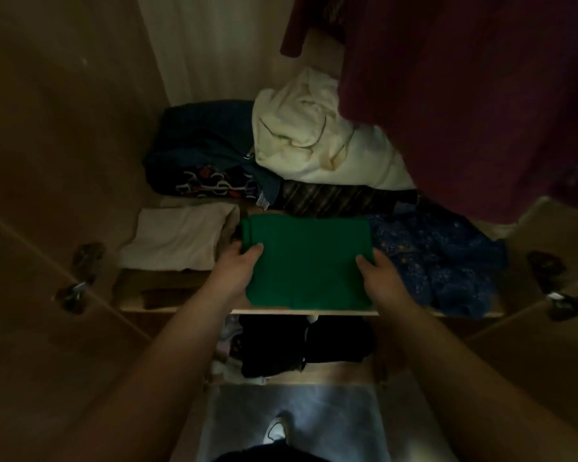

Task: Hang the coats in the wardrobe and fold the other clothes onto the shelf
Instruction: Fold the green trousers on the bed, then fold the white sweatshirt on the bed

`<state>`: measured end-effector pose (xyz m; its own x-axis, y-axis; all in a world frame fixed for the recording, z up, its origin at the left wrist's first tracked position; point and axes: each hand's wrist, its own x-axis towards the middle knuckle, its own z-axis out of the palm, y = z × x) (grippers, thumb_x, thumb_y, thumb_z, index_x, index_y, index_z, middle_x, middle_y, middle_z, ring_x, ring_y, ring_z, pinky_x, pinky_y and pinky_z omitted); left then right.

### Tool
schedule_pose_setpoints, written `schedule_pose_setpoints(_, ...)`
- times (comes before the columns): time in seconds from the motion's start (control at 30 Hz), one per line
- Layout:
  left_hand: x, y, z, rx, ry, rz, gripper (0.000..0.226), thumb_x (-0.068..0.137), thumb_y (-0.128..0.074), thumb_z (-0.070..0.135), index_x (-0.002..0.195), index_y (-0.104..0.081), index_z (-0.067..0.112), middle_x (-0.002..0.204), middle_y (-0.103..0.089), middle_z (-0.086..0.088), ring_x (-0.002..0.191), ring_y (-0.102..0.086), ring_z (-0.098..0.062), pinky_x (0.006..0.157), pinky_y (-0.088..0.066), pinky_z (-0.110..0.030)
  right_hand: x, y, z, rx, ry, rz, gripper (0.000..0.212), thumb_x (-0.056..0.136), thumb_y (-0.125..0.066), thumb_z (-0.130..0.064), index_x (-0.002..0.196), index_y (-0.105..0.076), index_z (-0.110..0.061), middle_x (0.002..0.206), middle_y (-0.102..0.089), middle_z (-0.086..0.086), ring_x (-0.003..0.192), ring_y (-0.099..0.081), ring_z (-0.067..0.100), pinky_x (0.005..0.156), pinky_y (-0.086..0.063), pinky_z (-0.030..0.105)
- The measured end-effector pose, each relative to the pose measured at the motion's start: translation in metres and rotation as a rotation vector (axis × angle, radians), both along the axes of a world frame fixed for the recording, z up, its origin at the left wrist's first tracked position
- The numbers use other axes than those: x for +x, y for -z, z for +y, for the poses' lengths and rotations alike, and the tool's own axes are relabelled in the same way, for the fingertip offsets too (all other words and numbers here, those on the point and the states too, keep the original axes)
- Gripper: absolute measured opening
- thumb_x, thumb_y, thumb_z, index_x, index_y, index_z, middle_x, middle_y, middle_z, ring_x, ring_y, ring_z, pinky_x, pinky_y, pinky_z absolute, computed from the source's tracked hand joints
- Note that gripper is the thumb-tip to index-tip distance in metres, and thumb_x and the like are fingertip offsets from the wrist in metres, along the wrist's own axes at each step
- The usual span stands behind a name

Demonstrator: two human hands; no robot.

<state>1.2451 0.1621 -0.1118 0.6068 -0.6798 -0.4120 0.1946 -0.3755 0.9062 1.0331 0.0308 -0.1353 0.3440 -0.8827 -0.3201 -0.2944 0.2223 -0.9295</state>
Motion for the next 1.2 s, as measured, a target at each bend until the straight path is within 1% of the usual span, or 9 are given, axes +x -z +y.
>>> schedule_pose_setpoints(0.13, 0.009, 0.009, -0.027, 0.154, 0.129, -0.171, 0.029, 0.099, -0.054, 0.024, 0.127, -0.054, 0.014, 0.122, -0.060, -0.005, 0.105, -0.058, -0.024, 0.087, -0.043, -0.027, 0.007, 0.003, -0.016, -0.194, -0.058, 0.288, 0.035, 0.098, -0.049, -0.010, 0.132, -0.053, -0.012, 0.119, -0.058, 0.001, 0.107, -0.057, 0.021, 0.091, -0.046, 0.032)
schedule_pose_setpoints(0.2, 0.008, 0.009, -0.030, 0.210, 0.192, -0.309, 0.043, 0.097, -0.055, 0.023, 0.137, -0.047, 0.014, 0.126, -0.056, -0.003, 0.116, -0.056, -0.027, 0.089, -0.040, -0.026, 0.005, 0.005, -0.015, -0.438, -0.092, 0.428, 0.044, 0.088, -0.051, -0.010, 0.131, -0.055, -0.011, 0.124, -0.060, 0.009, 0.115, -0.057, 0.027, 0.099, -0.046, 0.038)
schedule_pose_setpoints(0.3, 0.003, 0.008, -0.029, 0.187, 0.215, -0.799, 0.051, 0.088, -0.056, 0.026, 0.137, -0.046, 0.014, 0.128, -0.057, -0.006, 0.122, -0.053, -0.029, 0.102, -0.043, -0.036, 0.012, 0.005, -0.008, -0.800, -0.199, 0.509, 0.051, 0.085, -0.054, -0.002, 0.136, -0.052, -0.003, 0.135, -0.054, 0.016, 0.127, -0.046, 0.031, 0.112, -0.030, 0.033)
schedule_pose_setpoints(0.37, -0.008, 0.012, -0.036, 0.182, 0.289, -1.108, 0.058, 0.089, -0.048, 0.032, 0.143, -0.041, 0.011, 0.140, -0.049, -0.013, 0.133, -0.041, -0.031, 0.113, -0.033, -0.044, 0.027, -0.001, -0.002, -0.934, -0.319, 0.528, 0.054, 0.088, -0.052, -0.011, 0.142, -0.047, -0.005, 0.147, -0.045, 0.014, 0.138, -0.035, 0.030, 0.118, -0.020, 0.031)
schedule_pose_setpoints(0.4, -0.014, 0.016, -0.041, 0.202, 0.354, -1.183, 0.063, 0.091, -0.043, 0.037, 0.148, -0.036, 0.012, 0.149, -0.042, -0.013, 0.141, -0.032, -0.031, 0.118, -0.026, -0.047, 0.033, 0.005, -0.003, -0.964, -0.384, 0.580, 0.056, 0.091, -0.050, -0.017, 0.145, -0.043, -0.007, 0.152, -0.040, 0.012, 0.143, -0.030, 0.030, 0.120, -0.018, 0.034)
schedule_pose_setpoints(0.53, -0.027, 0.051, -0.051, 0.412, 0.657, -1.216, 0.072, 0.099, -0.027, 0.057, 0.159, -0.007, 0.023, 0.167, -0.006, -0.007, 0.153, -0.001, -0.026, 0.123, -0.002, -0.048, 0.042, 0.042, -0.005, -0.851, -0.476, 0.865, 0.062, 0.096, -0.033, -0.041, 0.152, -0.034, -0.013, 0.159, -0.031, 0.008, 0.147, -0.026, 0.029, 0.118, -0.026, 0.048)
schedule_pose_setpoints(0.77, -0.020, 0.072, -0.048, 0.416, 0.688, -1.295, 0.072, 0.098, -0.023, 0.061, 0.159, -0.008, 0.026, 0.167, -0.006, -0.005, 0.153, 0.000, -0.025, 0.123, 0.001, -0.047, 0.036, 0.050, -0.003, -0.759, -0.490, 0.893, 0.071, 0.094, -0.013, -0.052, 0.155, -0.023, -0.018, 0.163, -0.021, 0.005, 0.151, -0.016, 0.024, 0.122, -0.017, 0.042)
schedule_pose_setpoints(1.0, -0.065, 0.019, -0.024, 0.211, 0.730, -1.275, 0.067, 0.100, -0.030, 0.052, 0.159, -0.011, 0.024, 0.166, -0.008, -0.006, 0.153, -0.001, -0.026, 0.124, -0.001, -0.048, -0.052, 0.011, 0.049, -0.800, -0.279, 0.869, 0.062, 0.099, -0.039, -0.040, 0.155, -0.025, -0.017, 0.160, -0.026, 0.008, 0.149, -0.018, 0.028, 0.120, -0.023, 0.045)
schedule_pose_setpoints(1.2, -0.206, 0.013, 0.019, -0.034, 0.993, -1.319, 0.067, 0.096, -0.036, 0.049, 0.155, -0.023, 0.021, 0.163, -0.022, -0.011, 0.151, -0.014, -0.031, 0.123, -0.012, -0.049, -0.199, -0.005, 0.158, -0.742, 0.013, 0.990, 0.063, 0.091, -0.043, -0.035, 0.150, -0.035, -0.016, 0.155, -0.036, 0.011, 0.146, -0.026, 0.031, 0.115, -0.030, 0.046)
